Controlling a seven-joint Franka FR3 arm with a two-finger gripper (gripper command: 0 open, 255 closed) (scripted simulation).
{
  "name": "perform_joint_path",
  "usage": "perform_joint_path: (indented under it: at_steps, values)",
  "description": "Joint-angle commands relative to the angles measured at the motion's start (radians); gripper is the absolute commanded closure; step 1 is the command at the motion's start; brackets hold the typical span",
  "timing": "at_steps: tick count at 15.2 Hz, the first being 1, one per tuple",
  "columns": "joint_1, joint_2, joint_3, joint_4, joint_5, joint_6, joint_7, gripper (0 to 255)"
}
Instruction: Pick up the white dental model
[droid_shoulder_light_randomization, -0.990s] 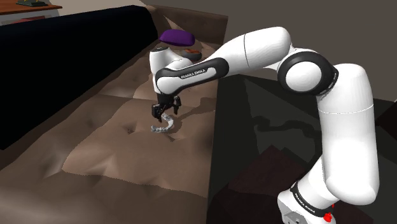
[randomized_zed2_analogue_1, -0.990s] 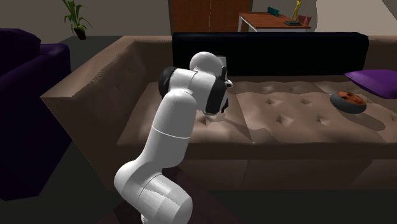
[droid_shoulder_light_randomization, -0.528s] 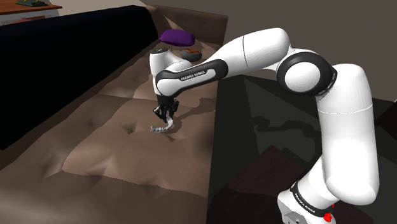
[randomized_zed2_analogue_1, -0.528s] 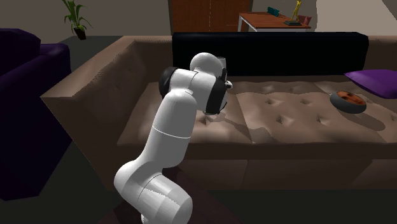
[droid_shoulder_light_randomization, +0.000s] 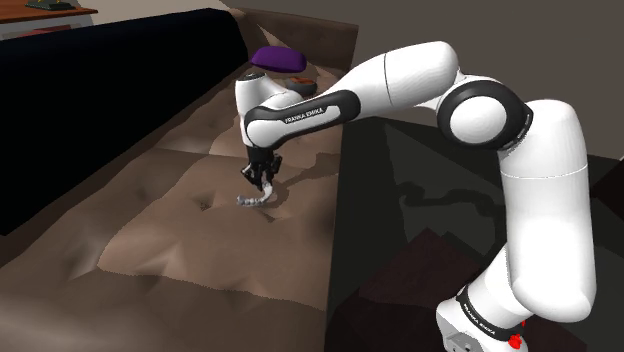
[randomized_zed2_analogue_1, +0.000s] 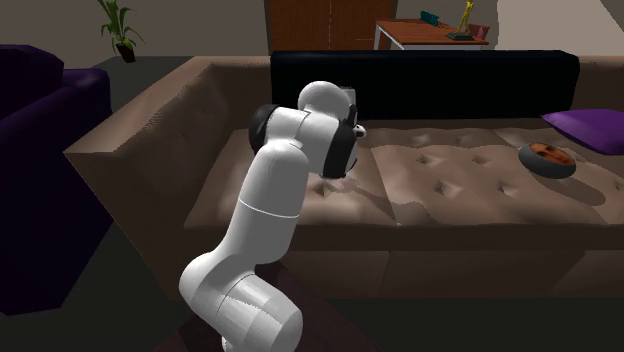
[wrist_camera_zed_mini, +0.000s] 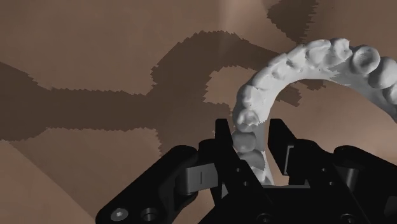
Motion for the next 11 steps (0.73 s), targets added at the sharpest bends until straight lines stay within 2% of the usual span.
perform_joint_path:
  at_steps: [1, 11]
  values:
    - [-0.002, -0.012, 0.002, 0.006, 0.004, -0.018, -0.003, 255]
    - [-0.003, -0.059, 0.011, 0.068, 0.02, -0.126, -0.017, 255]
